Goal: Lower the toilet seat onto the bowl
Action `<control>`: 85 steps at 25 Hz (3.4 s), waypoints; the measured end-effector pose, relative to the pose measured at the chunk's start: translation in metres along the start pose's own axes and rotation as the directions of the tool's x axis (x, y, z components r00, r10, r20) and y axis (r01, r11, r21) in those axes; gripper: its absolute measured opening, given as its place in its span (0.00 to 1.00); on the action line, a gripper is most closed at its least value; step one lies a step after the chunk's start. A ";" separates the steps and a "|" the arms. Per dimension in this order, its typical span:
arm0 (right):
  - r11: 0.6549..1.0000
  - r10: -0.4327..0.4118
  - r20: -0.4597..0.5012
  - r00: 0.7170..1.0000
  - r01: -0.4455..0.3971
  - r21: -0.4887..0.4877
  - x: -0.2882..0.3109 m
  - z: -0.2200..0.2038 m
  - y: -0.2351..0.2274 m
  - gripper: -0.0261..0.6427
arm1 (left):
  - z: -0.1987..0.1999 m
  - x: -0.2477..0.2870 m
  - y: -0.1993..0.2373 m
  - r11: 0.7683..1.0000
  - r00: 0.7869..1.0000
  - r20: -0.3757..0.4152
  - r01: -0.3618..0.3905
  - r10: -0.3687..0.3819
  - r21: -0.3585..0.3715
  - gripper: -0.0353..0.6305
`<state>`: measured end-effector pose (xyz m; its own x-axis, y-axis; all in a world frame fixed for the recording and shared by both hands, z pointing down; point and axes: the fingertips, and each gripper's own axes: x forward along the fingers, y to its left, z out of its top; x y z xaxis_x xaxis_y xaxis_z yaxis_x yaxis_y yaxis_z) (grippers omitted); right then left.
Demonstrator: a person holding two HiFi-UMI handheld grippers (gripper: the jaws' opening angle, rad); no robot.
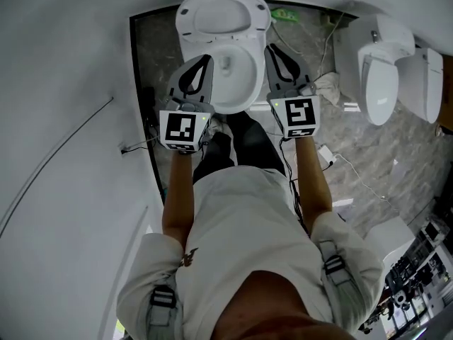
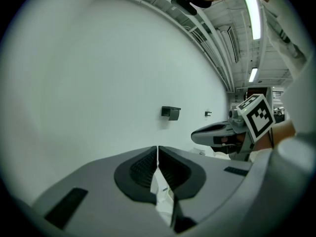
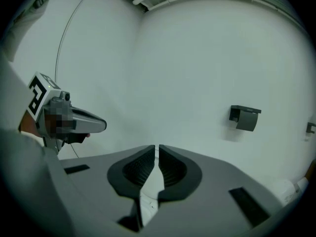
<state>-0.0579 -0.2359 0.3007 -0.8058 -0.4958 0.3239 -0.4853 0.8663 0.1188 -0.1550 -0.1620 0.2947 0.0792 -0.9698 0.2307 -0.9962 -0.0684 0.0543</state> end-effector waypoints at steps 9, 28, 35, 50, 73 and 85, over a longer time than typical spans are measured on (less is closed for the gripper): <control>0.997 0.033 -0.017 0.999 -0.034 -0.063 0.065 -0.019 -0.027 0.08 | -0.021 0.049 0.024 0.999 0.999 -0.024 -0.030 0.030 -0.011 0.09; 0.985 0.066 -0.093 0.994 -0.079 -0.154 0.178 -0.063 -0.059 0.22 | -0.055 0.125 0.057 0.999 0.997 -0.055 -0.050 0.049 -0.008 0.09; 0.972 0.086 -0.132 0.987 -0.112 -0.207 0.217 -0.082 -0.062 0.25 | -0.069 0.140 0.064 0.999 0.997 -0.069 -0.047 0.046 -0.015 0.09; 0.964 0.108 -0.182 0.977 -0.147 -0.220 0.257 -0.114 -0.062 0.28 | -0.085 0.148 0.070 0.997 0.996 -0.081 -0.053 0.049 -0.052 0.09; 0.984 0.073 -0.112 0.991 -0.090 -0.151 0.222 -0.112 -0.045 0.27 | -0.087 0.119 0.063 0.996 0.995 -0.083 -0.062 0.057 -0.058 0.09; 0.988 0.101 -0.112 0.989 -0.112 -0.104 0.186 -0.118 -0.025 0.25 | -0.094 0.100 0.069 0.995 0.993 -0.095 -0.082 0.076 -0.056 0.09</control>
<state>-0.1551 -0.3428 0.4685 -0.8077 -0.3960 0.4369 -0.3538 0.9182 0.1782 -0.2119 -0.2417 0.4132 0.0061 -0.9454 0.3258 -0.9957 0.0244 0.0893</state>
